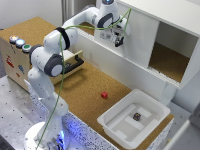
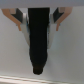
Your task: Push the door to the left side
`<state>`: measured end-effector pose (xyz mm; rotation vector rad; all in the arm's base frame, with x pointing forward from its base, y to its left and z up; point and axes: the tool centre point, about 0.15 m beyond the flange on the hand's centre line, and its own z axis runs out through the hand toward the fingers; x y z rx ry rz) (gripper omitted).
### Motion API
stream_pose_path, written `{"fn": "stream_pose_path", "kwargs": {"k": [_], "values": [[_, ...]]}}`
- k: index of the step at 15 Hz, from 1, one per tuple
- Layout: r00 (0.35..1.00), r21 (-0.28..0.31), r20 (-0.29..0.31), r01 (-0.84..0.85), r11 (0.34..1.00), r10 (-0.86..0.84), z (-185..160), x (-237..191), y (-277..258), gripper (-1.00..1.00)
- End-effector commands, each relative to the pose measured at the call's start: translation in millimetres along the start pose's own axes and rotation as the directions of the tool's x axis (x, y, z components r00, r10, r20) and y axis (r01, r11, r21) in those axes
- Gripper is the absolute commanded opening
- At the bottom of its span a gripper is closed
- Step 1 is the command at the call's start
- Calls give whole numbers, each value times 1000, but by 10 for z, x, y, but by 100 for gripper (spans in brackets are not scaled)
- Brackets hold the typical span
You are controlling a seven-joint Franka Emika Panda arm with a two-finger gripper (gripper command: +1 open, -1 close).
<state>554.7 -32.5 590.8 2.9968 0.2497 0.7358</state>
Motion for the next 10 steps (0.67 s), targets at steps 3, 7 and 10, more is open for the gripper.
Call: {"fn": "stream_pose_path", "kwargs": {"k": [3,7,10], "values": [[997,-65,-41,67,996,-70,353,617,-540,-100],[992,-55,-49,113,992,-115,342,693,-759,-100],[987,-45,-55,148,988,-150,336,740,-924,-100]]}}
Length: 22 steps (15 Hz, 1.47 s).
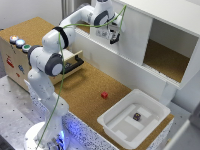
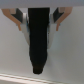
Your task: Push the door to the left side
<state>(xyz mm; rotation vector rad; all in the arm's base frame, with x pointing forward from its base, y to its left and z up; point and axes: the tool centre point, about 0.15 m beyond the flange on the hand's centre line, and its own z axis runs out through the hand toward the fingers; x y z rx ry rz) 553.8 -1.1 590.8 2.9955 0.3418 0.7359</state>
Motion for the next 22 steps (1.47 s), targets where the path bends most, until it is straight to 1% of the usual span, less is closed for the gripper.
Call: {"fn": "stream_pose_path", "kwargs": {"k": [1,18,19,22], "values": [[994,-64,-51,98,993,-101,354,738,-589,-100],[965,-6,-104,241,971,-240,262,977,-1324,-100],[966,2,-104,239,971,-238,263,983,-1346,100],[960,4,-119,254,967,-252,263,1004,-1448,100]]}}
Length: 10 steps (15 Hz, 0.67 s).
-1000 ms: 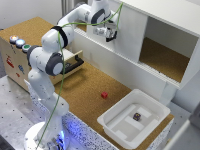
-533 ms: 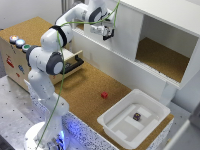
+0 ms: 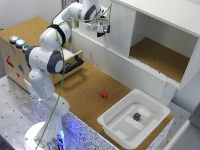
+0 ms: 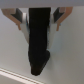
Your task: Push the door to the left side
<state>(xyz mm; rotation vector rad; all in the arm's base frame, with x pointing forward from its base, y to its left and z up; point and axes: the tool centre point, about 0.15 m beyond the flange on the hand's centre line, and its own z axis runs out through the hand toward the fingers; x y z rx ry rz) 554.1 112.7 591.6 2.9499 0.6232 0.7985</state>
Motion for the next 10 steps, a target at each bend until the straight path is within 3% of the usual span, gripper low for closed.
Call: {"fn": "stream_pose_path", "kwargs": {"k": [1,10], "values": [[993,-35,-65,93,995,-95,307,796,-248,100],[987,19,-77,142,990,-140,271,808,-588,100]]}}
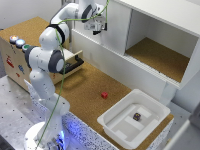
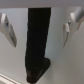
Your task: Push the door to the left side
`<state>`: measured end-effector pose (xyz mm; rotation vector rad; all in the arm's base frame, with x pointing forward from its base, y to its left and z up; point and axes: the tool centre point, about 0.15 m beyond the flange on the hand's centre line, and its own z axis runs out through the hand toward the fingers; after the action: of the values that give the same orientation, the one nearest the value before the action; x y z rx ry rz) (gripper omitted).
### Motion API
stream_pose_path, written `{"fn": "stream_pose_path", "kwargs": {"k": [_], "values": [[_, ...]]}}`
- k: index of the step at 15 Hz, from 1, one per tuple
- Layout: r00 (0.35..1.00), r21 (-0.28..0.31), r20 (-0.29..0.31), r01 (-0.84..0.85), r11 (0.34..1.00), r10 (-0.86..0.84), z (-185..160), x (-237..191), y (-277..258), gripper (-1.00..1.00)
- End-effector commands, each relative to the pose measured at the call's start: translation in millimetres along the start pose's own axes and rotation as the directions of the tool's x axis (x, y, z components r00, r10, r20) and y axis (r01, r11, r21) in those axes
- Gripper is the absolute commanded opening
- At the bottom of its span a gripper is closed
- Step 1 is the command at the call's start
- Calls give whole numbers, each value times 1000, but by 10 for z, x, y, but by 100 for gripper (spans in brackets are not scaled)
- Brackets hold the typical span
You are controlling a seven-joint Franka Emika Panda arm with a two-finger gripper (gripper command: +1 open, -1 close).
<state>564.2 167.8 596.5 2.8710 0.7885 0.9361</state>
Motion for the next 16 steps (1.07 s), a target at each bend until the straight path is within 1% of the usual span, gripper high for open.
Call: {"fn": "stream_pose_path", "kwargs": {"k": [1,5,9,12,16], "values": [[999,20,17,39,999,-40,263,490,-103,100],[1000,12,20,20,1000,-21,217,402,-67,100],[998,-25,67,-11,1000,12,114,246,-39,100],[998,-45,51,-27,999,30,13,95,-39,100],[998,-39,46,-35,999,37,-102,-60,-96,100]]}}
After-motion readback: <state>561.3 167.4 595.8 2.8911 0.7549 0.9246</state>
